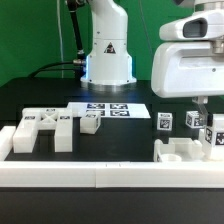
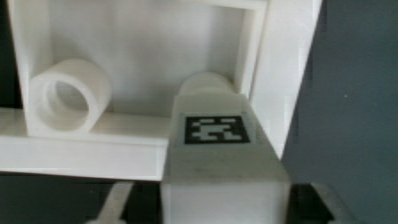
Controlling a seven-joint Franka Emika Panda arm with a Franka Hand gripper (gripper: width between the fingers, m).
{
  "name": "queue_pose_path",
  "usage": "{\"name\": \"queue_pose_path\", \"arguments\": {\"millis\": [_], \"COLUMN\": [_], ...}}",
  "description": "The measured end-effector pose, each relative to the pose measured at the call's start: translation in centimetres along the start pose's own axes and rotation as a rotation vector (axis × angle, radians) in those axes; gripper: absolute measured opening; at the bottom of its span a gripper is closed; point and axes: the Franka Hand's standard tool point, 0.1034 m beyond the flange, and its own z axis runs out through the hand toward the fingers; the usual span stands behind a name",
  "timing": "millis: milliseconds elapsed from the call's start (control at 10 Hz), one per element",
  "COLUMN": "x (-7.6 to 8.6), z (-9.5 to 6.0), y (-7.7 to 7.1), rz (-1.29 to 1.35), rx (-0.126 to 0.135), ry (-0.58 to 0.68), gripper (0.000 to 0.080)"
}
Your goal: Assemble chair
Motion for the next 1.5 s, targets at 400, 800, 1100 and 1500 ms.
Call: {"name": "queue_pose_path", "arguments": {"millis": [400, 800, 1100, 1500], "x": [-0.02, -0.05, -0.09, -0.13], "z": [0.06, 0.09, 0.06, 0.11], "y": [0.22, 0.32, 0.42, 0.43], "rz": [0.433, 0.754, 0.975, 1.015], "rx": [0.011, 0.017, 0.028, 0.028], "ry": [0.009, 0.004, -0.004, -0.006], "gripper": [0.0288, 0.0289, 0.0289, 0.0495]}}
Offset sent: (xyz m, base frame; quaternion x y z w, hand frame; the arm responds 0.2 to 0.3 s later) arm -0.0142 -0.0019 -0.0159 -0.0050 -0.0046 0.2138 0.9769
